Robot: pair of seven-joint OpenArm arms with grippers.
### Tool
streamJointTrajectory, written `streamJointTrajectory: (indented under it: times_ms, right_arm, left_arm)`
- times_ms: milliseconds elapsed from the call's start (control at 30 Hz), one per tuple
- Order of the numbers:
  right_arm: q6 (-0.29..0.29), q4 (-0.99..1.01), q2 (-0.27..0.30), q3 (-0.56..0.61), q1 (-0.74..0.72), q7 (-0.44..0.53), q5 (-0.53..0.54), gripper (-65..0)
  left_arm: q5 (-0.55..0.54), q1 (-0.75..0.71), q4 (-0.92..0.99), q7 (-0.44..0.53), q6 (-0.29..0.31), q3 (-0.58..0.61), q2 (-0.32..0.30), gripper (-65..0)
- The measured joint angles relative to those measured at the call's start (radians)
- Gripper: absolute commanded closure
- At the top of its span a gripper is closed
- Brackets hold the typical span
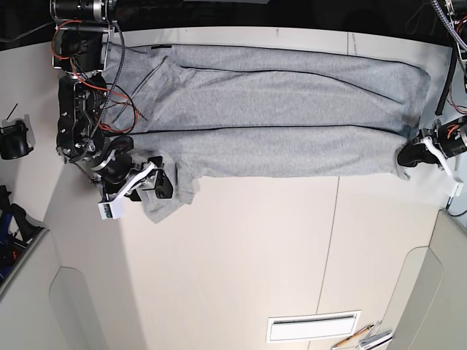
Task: Fold the T-shirt properly
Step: 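Drag the folded hem further over the shirt with both grippers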
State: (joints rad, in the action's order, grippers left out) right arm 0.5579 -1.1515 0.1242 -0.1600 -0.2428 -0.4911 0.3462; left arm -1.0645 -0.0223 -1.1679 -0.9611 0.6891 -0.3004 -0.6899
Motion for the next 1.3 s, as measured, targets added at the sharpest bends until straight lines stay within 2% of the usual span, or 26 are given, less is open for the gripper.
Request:
streamJointTrajectory:
  times_ms: [100, 133, 333, 500, 667, 767, 967, 1033, 1167, 1300]
  right_arm:
    - [0.000, 0.000, 0.001, 0.000, 0.001, -0.002, -0.026, -5.5]
    - [-0.001, 0.001, 0.001, 0.000, 0.001, 0.002, -0.032, 0.0]
    - [0.000, -0.020, 0.001, -0.001, 0.005, 0.012, -0.032, 0.0]
    - [-0.002, -0.214, 0.002, -0.024, 0.070, -0.010, -0.029, 0.0]
    - [0.000, -0.408, 0.003, -0.029, 0.174, -0.081, -0.014, 0.0]
    - [0.003, -0.467, 0.003, -0.029, 0.220, -0.077, -0.008, 0.0]
    - [0.003, -0.505, 0.007, -0.063, 0.290, -0.079, -0.002, 0.0]
    - [0.003, -0.505, 0.007, -0.083, 0.296, -0.082, 0.031, 0.0]
    - [0.013, -0.506, 0.006, -0.114, 0.295, -0.088, 0.080, 0.0]
    - [0.016, -0.507, 0.006, -0.120, 0.302, -0.139, 0.114, 0.0]
  left_arm:
    - [0.000, 0.000, 0.000, 0.000, 0.000, 0.000, 0.000, 0.0]
    - [-0.001, 0.000, 0.000, 0.000, 0.000, 0.000, 0.000, 0.0]
    - [-0.042, 0.000, 0.000, 0.000, 0.000, 0.000, 0.000, 0.0]
    - [-0.136, 0.000, -0.002, -0.097, 0.000, 0.000, 0.000, 0.0]
    - [-0.186, -0.011, -0.002, -0.126, 0.000, 0.000, -0.012, 0.0]
    - [-0.229, -0.011, -0.002, -0.147, 0.000, 0.000, -0.031, 0.0]
    - [-0.328, -0.079, -0.005, -0.217, 0.000, 0.000, -0.058, 0.0]
    - [-0.353, -0.106, -0.005, -0.231, 0.000, 0.000, -0.057, 0.0]
    - [-0.386, -0.131, -0.005, -0.240, 0.000, 0.000, -0.063, 0.0]
    - [-0.387, -0.162, -0.005, -0.244, 0.000, 0.000, -0.063, 0.0]
